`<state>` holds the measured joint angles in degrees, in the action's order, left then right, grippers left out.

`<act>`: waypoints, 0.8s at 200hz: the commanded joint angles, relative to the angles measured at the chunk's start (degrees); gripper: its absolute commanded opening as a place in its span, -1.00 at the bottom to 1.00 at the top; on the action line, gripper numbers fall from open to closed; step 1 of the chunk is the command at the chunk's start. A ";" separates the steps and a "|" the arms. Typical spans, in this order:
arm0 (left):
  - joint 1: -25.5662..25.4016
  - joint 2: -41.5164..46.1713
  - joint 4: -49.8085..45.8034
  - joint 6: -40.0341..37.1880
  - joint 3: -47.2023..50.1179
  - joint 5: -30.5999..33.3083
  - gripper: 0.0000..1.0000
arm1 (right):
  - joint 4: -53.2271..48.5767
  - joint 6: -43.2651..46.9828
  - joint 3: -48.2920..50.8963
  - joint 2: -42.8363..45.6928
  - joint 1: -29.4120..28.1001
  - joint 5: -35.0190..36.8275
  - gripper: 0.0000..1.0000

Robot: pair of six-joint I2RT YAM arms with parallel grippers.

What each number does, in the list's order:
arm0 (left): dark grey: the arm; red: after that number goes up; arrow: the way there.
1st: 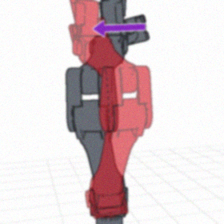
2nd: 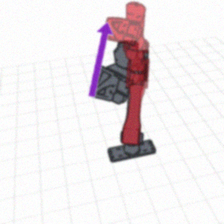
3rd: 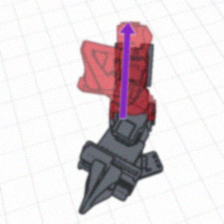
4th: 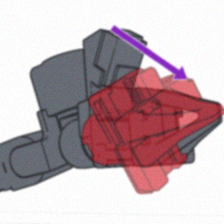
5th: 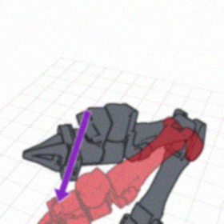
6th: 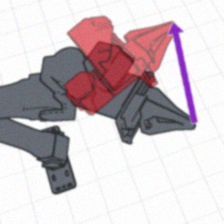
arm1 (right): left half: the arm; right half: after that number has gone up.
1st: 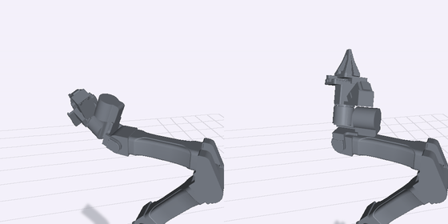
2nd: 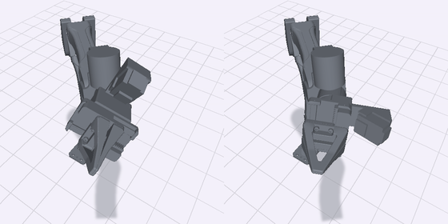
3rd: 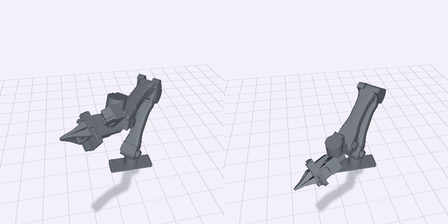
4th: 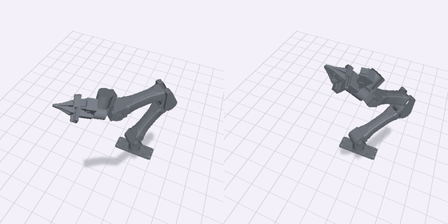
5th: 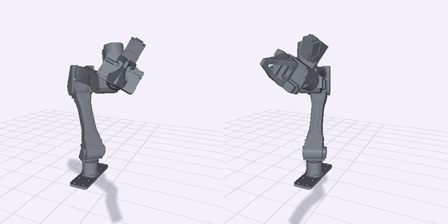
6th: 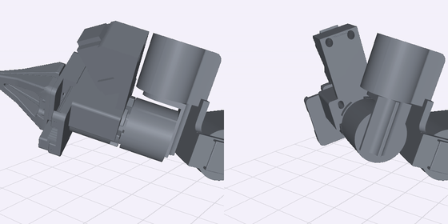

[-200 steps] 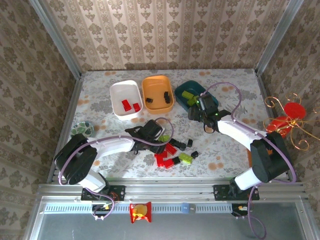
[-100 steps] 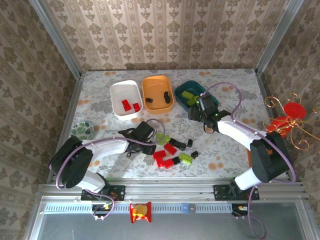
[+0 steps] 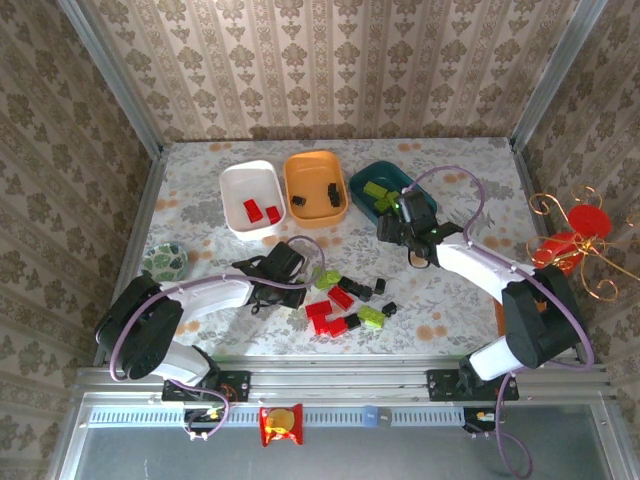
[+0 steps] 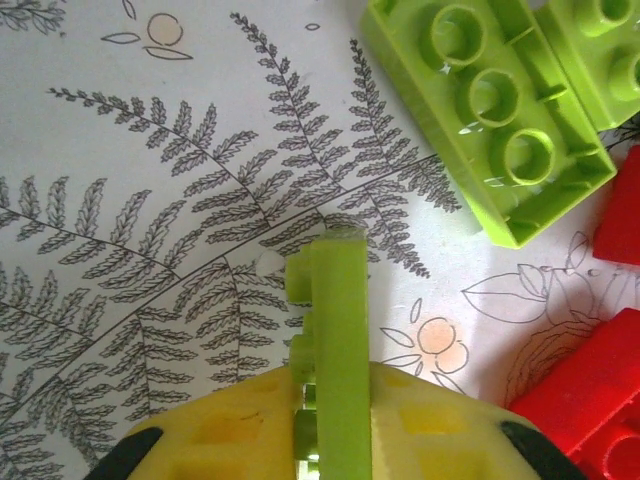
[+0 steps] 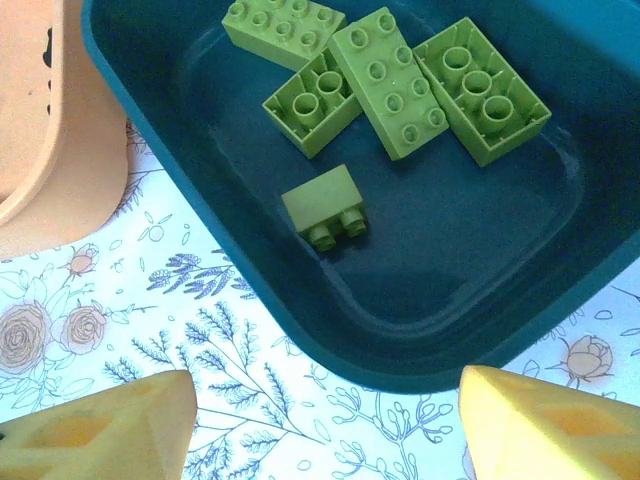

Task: Sort the legos into containers by color
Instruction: Pick up the lego from the center of the table, then place the lego in the container.

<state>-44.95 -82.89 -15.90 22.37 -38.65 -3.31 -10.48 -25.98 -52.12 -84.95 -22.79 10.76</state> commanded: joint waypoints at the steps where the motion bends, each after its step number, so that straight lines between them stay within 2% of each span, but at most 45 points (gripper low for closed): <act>1: 0.11 1.69 0.11 0.66 -2.08 -1.36 -0.65 | 0.19 -1.86 1.08 3.00 -0.25 1.81 0.43; 29: 0.13 2.43 -0.02 -0.54 -7.50 -0.84 -0.73 | 0.61 -3.64 3.51 7.34 -0.25 1.57 0.43; 55: 0.21 -1.47 2.11 -1.77 -15.79 -1.21 -0.78 | 0.43 -5.85 6.44 11.18 -0.34 0.15 0.43; 110: 0.99 -19.18 5.07 -7.26 -40.78 -1.44 -0.80 | -1.61 -8.51 14.20 17.52 -2.11 -0.52 0.43; 160: 2.26 -37.38 4.16 -7.25 -62.85 -3.78 -0.79 | -4.28 -9.56 17.97 19.93 -4.84 0.02 0.43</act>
<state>-43.38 -114.56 -10.68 16.56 -93.34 -4.95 -12.23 -33.78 -35.09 -66.89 -26.39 10.26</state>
